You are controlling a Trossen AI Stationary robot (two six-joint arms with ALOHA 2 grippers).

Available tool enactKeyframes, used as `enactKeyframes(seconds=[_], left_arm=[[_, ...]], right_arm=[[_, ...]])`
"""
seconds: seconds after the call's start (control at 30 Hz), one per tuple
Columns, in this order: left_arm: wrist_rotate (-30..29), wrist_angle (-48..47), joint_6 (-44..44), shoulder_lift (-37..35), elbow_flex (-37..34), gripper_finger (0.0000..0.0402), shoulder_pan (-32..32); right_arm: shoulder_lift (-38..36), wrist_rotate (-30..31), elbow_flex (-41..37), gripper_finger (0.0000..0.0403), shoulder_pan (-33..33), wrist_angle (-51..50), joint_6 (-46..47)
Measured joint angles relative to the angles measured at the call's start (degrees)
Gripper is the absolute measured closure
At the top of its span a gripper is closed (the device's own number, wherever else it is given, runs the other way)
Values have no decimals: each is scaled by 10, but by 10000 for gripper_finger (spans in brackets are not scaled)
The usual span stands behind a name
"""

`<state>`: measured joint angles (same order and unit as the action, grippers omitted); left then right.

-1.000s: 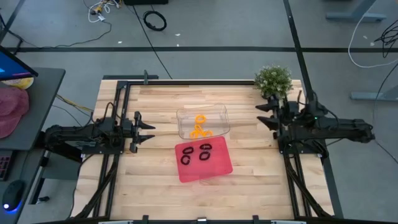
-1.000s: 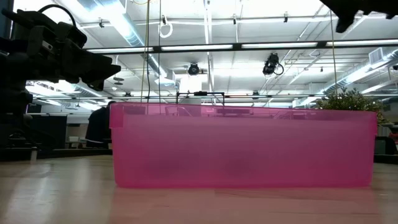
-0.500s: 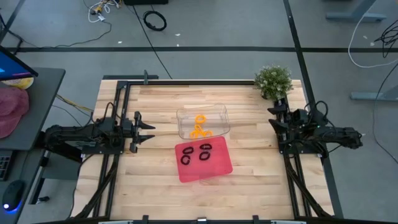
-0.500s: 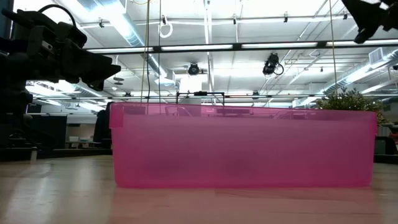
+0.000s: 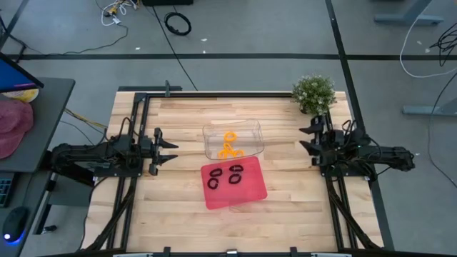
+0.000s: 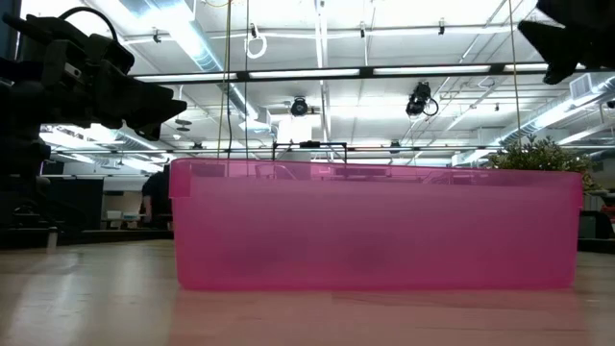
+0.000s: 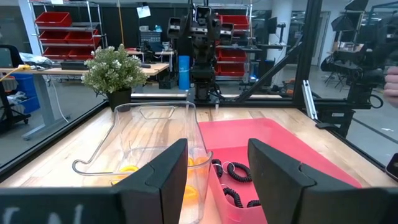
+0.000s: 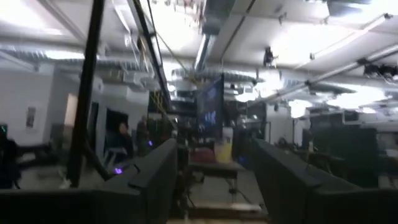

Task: Sort spring keychains
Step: Return to Home Position

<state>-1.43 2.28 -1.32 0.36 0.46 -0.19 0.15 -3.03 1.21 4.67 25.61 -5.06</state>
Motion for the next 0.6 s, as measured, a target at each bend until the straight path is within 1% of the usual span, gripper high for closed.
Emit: enactKeyframes(seconds=[0.27, 0.4, 0.53, 0.6], left_arm=[[0, 0, 0, 0, 0, 229, 0], [0, 0, 0, 0, 0, 229, 0], [0, 0, 0, 0, 0, 229, 0], [0, 0, 0, 0, 0, 229, 0]], right_arm=[[0, 84, 0, 193, 0, -130, -29], [0, 102, 0, 193, 0, -194, -1], [0, 101, 0, 193, 0, -227, 51], [0, 101, 0, 193, 0, -240, 57]])
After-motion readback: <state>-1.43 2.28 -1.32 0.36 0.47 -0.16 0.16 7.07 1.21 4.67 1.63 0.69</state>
